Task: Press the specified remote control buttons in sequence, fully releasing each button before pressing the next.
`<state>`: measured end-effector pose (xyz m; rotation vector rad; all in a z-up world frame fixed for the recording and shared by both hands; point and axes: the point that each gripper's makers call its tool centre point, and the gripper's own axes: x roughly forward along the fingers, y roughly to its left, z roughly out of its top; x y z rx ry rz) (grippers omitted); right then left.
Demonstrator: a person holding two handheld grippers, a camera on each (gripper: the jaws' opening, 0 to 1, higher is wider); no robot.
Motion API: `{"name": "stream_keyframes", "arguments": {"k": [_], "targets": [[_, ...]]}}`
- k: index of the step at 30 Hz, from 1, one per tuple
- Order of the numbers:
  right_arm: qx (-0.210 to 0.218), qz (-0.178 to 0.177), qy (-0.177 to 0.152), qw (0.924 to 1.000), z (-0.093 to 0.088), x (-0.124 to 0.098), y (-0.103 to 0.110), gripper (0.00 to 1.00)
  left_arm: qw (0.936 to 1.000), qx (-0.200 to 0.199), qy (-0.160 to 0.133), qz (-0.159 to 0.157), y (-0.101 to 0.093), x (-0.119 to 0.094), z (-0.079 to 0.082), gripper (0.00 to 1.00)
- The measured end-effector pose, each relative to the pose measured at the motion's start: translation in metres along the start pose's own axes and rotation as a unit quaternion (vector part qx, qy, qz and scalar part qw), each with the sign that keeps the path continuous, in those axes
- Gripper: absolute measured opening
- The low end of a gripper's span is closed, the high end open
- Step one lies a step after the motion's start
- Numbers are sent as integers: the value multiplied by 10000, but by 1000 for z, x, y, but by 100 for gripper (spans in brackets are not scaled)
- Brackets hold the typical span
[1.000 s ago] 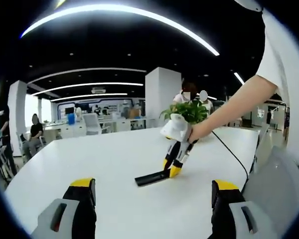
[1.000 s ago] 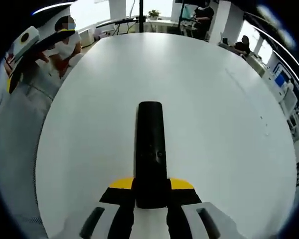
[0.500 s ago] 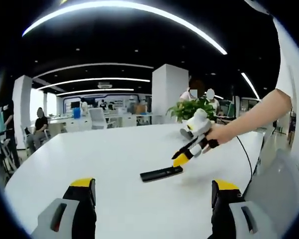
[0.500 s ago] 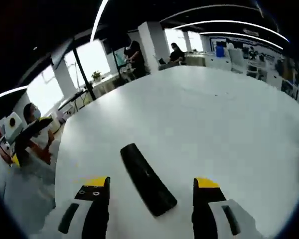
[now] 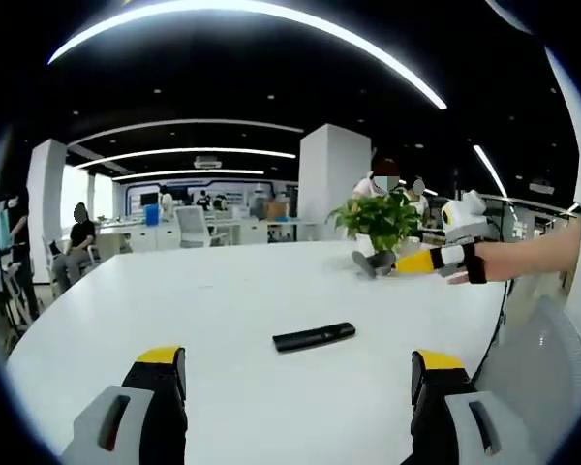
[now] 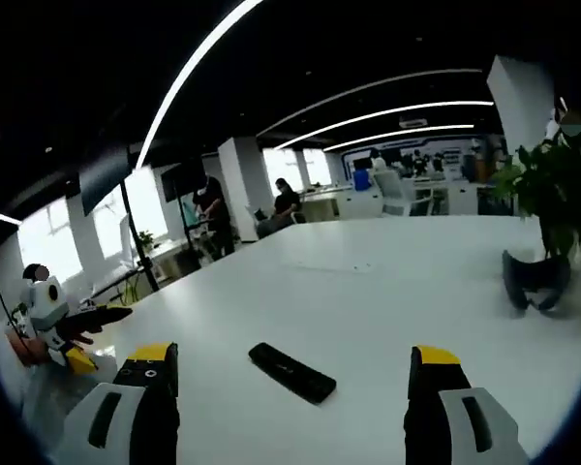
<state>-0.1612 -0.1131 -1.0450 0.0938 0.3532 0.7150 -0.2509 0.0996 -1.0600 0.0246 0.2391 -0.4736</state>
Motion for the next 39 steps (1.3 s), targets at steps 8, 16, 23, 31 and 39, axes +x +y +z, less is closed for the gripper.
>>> {"name": "stream_keyframes", "arguments": {"k": [8, 16, 23, 31, 39], "targets": [[-861, -708, 234, 9935, -20, -58, 7, 99, 9999, 14, -23, 101, 4, -1, 1, 100], [-845, -1010, 147, 9912, -28, -81, 11, 99, 9998, 60, -12, 169, 6, -2, 1, 100], [-700, -1071, 201, 9916, -45, -76, 8, 99, 9995, -38, -49, 295, 12, -3, 1, 100], [-548, -1130, 194, 9919, -51, -74, 4, 99, 9998, 140, 83, 133, 5, 0, -4, 100], [-526, -1362, 88, 9892, -46, -78, -2, 99, 9999, 117, 56, 23, 1, -1, -3, 100]]}}
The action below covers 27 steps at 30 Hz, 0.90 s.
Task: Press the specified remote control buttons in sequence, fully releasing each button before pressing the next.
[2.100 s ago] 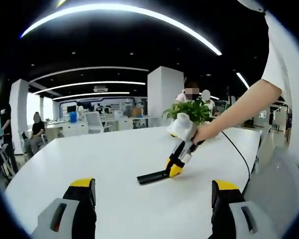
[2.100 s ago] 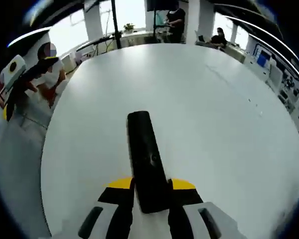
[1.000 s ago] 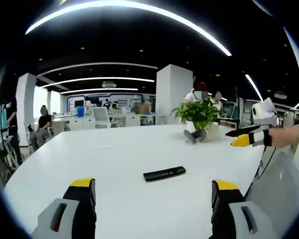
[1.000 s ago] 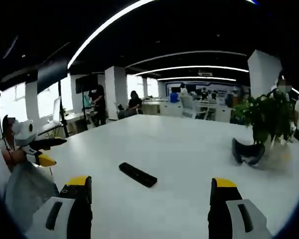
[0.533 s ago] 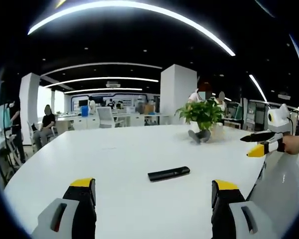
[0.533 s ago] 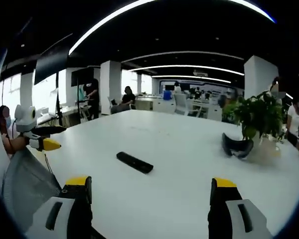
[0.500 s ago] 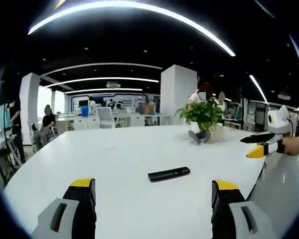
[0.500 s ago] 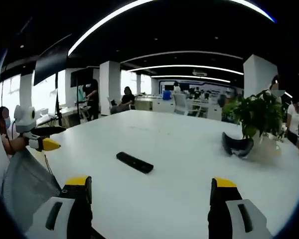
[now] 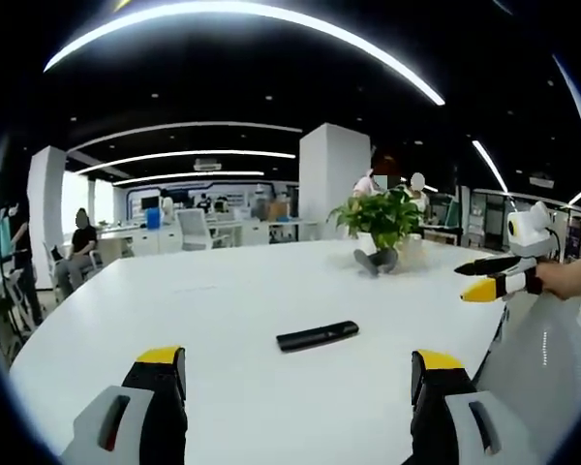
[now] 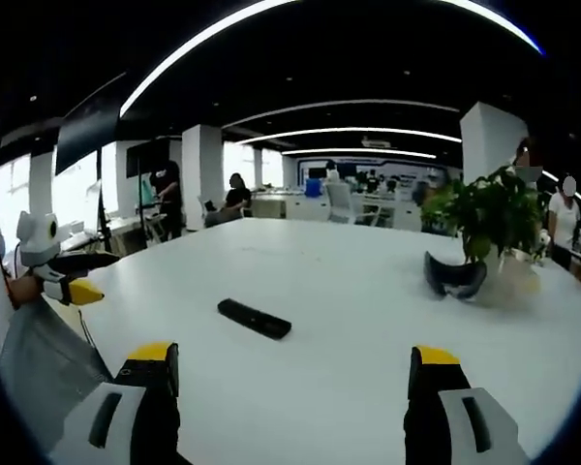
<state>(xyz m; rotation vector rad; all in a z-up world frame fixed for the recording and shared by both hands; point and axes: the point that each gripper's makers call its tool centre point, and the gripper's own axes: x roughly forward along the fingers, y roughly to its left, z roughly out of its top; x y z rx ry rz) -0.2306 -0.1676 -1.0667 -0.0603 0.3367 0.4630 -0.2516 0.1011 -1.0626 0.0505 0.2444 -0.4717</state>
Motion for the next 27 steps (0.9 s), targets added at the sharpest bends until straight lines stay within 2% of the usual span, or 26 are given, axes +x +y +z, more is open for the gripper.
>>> {"name": "stream_keyframes", "arguments": {"k": [2, 6, 10, 13, 21, 25, 27], "targets": [[21, -166, -7, 9999, -1, -2, -7, 99, 9999, 57, 83, -27, -2, 1, -3, 100], [9, -365, -47, 9993, -1, -5, -15, 97, 9999, 153, 50, -46, -4, 1, -1, 100], [-278, -557, 54, 9980, -3, -7, -19, 94, 9999, 167, 7, 11, -3, 1, 0, 100], [-341, -556, 97, 9978, -3, -6, -17, 95, 9998, 184, 58, -26, -4, 2, -2, 100], [-381, -353, 126, 9986, -3, -5, -7, 95, 9993, 277, 67, 240, 4, 1, -1, 100], [-334, -500, 172, 9980, -7, -7, -18, 92, 9994, 171, 193, 239, 5, 2, -7, 100], [-382, -621, 240, 9971, -9, -8, -22, 90, 9992, 261, 183, 221, 5, 2, -6, 100]]}}
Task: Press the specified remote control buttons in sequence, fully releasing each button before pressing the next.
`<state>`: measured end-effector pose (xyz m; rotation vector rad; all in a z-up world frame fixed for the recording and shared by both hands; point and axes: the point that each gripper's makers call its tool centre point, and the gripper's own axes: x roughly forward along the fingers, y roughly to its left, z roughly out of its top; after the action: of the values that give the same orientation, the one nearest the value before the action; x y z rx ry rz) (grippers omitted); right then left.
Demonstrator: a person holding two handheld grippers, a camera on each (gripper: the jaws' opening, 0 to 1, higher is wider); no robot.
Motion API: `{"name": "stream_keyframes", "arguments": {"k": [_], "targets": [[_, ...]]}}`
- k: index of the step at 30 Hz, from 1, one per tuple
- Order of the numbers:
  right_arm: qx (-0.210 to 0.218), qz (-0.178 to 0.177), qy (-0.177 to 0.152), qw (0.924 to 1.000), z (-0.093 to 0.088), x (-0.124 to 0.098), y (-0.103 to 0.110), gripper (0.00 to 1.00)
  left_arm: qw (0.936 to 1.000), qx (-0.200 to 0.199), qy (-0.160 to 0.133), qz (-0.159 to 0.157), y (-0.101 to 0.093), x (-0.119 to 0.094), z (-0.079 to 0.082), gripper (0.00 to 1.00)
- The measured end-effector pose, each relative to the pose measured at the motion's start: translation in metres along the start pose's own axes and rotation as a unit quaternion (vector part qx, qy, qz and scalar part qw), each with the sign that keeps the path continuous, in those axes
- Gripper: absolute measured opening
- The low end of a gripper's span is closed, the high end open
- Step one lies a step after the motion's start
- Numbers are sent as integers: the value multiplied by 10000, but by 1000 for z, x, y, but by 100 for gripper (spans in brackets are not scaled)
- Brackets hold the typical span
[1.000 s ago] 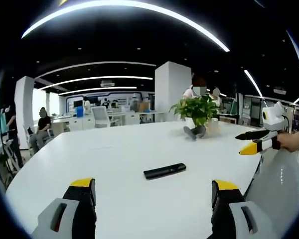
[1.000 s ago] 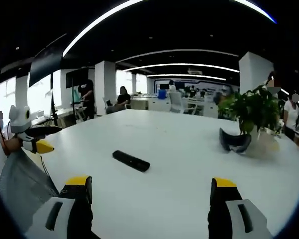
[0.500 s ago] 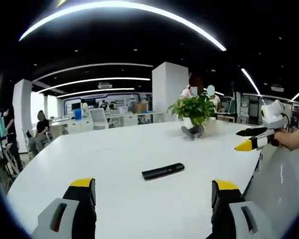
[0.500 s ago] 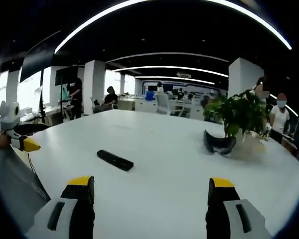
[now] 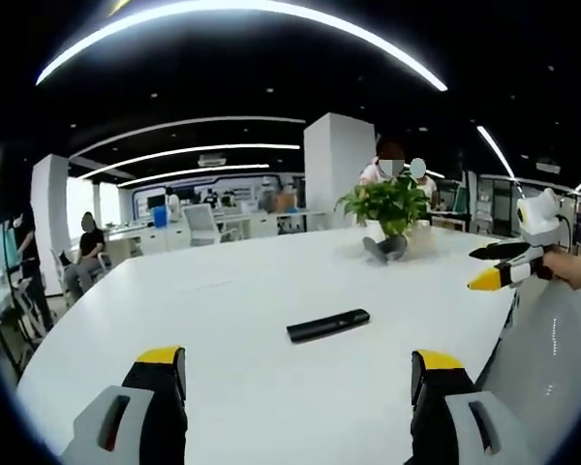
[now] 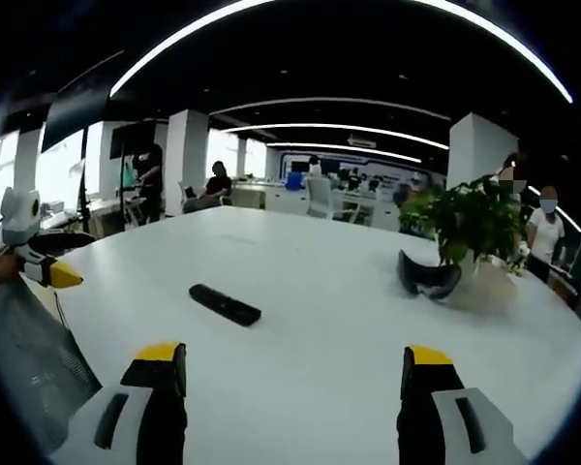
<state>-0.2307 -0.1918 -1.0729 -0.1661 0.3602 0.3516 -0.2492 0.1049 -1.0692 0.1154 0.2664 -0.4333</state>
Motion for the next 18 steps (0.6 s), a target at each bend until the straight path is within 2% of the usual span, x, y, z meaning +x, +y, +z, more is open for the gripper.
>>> {"name": "stream_keyframes", "arguments": {"k": [1, 4, 7, 10, 15, 18], "targets": [[-33, -30, 69, 10000, -3, 0, -2, 90, 10000, 56, -7, 11, 0, 0, 1, 100], [-16, 93, -25, 10000, -2, 1, 1, 90, 9997, 247, 39, 83, 0, 0, -1, 100], [-140, 127, -12, 9998, -3, 2, 3, 89, 9965, 686, 414, 237, 5, 0, -13, 100], [-212, 12, 37, 9998, -5, 1, -1, 88, 9965, 683, 482, 99, 1, 3, -16, 100], [-143, 57, -61, 9999, -3, 0, 1, 86, 9959, 703, 541, 170, 6, 2, -18, 100], [-207, 54, -91, 9997, -2, 0, 2, 86, 9967, 694, 373, 190, 9, 0, -12, 100]]}}
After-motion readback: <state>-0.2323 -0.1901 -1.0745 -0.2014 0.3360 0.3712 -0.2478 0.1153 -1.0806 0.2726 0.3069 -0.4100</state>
